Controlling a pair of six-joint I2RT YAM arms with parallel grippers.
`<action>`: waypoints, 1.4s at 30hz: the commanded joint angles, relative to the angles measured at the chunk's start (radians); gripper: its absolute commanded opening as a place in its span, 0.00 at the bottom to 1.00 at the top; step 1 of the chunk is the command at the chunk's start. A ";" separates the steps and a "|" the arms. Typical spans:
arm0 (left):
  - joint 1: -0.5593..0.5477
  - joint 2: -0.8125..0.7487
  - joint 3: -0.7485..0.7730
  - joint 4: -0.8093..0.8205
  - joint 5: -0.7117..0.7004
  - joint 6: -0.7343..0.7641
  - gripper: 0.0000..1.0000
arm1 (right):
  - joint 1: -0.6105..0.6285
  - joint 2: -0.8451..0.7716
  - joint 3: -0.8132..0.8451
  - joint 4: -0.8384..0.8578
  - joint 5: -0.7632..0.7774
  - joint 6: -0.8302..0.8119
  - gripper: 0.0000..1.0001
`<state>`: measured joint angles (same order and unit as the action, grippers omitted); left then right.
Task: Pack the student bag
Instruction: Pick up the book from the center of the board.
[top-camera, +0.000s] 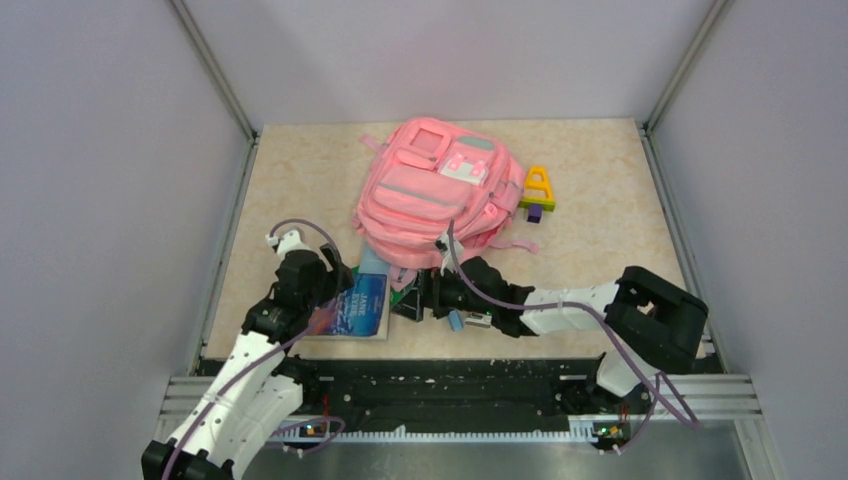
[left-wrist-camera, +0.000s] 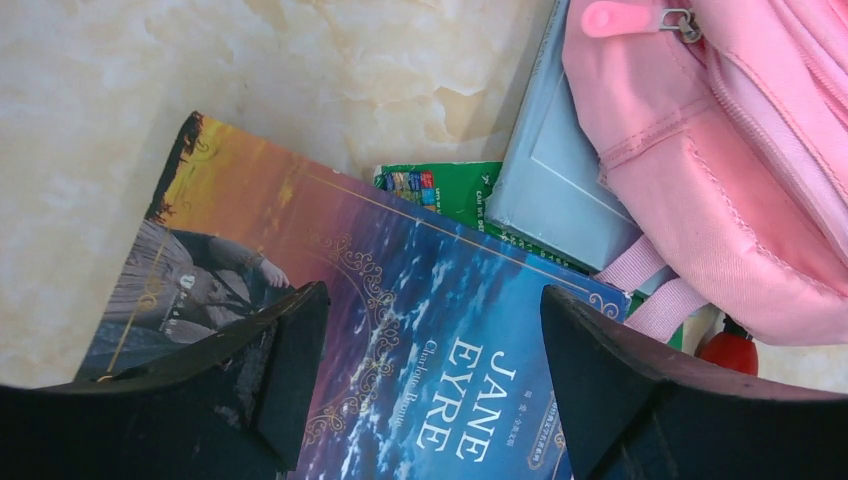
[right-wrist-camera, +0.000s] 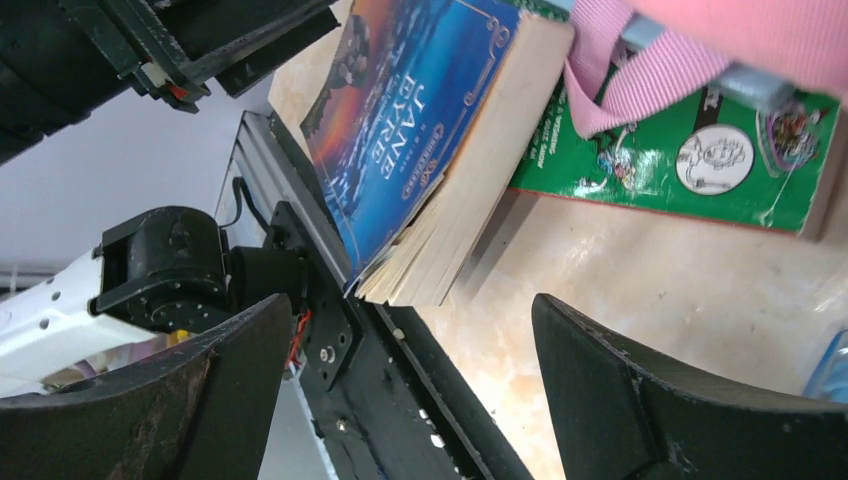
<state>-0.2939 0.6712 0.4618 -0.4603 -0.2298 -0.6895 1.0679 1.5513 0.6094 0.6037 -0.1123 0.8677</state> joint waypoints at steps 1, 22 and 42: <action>0.006 -0.028 -0.044 0.121 -0.014 -0.075 0.81 | 0.046 0.079 -0.026 0.229 0.081 0.154 0.87; 0.012 -0.031 -0.074 0.128 0.041 -0.061 0.82 | 0.090 0.442 0.168 0.381 0.013 0.236 0.80; 0.014 -0.155 0.055 0.077 0.170 0.127 0.82 | 0.090 0.299 0.179 0.374 -0.037 0.120 0.00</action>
<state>-0.2836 0.5369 0.4335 -0.4324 -0.1719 -0.6983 1.1454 1.9987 0.7990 0.9009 -0.1226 1.0672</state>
